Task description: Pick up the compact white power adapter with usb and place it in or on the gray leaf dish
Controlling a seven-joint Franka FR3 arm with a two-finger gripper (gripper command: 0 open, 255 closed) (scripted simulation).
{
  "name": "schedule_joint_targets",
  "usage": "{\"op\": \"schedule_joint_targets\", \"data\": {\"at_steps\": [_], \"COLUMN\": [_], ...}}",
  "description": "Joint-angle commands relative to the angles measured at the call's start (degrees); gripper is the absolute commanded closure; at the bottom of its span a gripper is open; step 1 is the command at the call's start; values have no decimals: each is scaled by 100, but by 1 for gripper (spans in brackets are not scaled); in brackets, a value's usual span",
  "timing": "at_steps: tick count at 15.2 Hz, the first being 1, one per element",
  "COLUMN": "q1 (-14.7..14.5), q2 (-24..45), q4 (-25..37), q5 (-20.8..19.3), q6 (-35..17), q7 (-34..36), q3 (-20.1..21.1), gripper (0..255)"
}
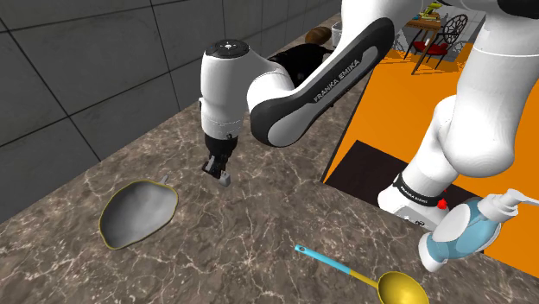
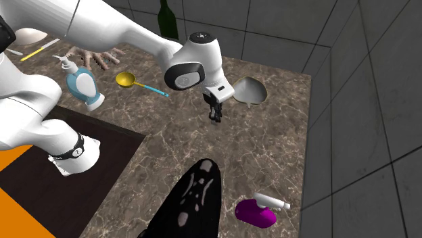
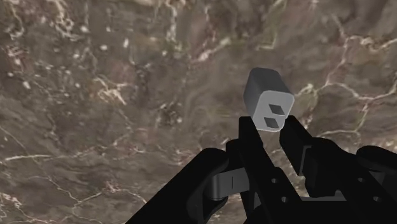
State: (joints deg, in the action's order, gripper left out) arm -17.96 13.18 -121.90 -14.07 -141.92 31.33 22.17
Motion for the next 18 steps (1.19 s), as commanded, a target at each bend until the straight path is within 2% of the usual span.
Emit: {"op": "schedule_joint_targets", "data": {"at_steps": [1,3,18], "q1": [0,1,107], "q2": [1,3,-675], "q4": [-3,-1,408], "q5": [0,-1,546], "q6": [2,1,1005], "q7": [0,0,-426], "q3": [-1,-1,144], "gripper": [255,255,255]}}
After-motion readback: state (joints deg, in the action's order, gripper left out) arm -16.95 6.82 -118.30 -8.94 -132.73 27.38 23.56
